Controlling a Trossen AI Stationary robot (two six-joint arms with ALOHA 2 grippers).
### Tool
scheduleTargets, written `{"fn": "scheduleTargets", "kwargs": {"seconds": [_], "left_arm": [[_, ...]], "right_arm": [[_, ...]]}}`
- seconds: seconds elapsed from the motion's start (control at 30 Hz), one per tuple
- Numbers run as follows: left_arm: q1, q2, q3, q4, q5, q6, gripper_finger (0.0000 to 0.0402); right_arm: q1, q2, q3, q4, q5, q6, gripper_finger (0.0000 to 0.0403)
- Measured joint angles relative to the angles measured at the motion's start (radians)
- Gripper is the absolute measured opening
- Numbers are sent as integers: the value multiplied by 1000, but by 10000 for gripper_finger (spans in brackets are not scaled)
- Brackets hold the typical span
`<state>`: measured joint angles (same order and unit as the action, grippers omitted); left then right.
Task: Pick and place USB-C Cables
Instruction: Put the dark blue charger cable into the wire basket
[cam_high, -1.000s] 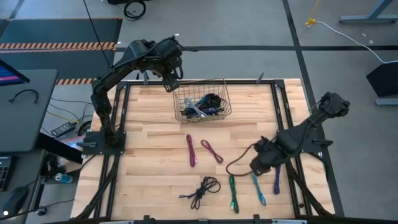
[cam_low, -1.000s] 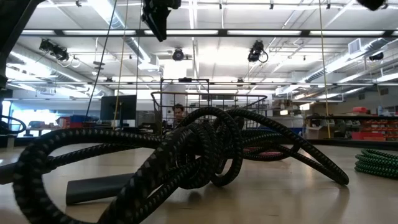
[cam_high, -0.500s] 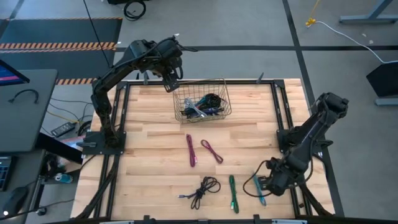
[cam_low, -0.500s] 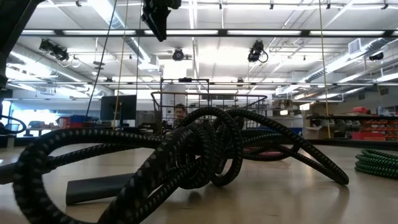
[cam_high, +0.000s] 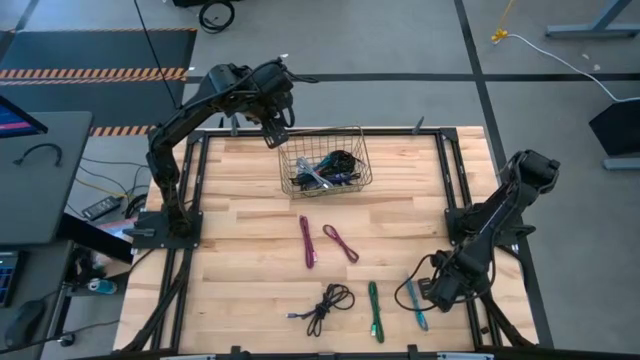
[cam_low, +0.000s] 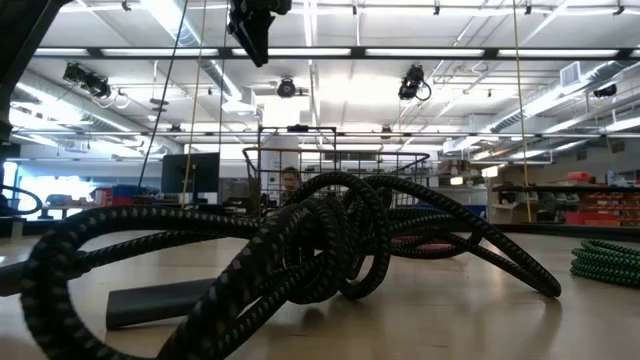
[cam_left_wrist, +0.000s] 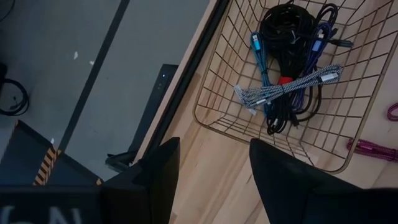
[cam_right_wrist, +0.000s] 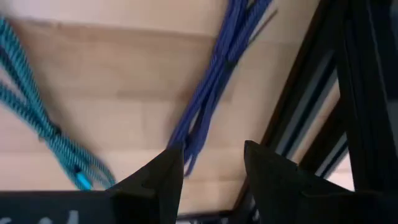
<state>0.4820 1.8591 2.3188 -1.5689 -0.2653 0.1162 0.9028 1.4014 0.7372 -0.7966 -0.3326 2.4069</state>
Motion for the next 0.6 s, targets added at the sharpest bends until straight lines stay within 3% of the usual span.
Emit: {"fn": "scheduleTargets", "kwargs": {"seconds": [0.6], "left_arm": [[0,0,0,1,0,-10,199]], "right_arm": [[0,1,-207,267,19,-8,174]]}}
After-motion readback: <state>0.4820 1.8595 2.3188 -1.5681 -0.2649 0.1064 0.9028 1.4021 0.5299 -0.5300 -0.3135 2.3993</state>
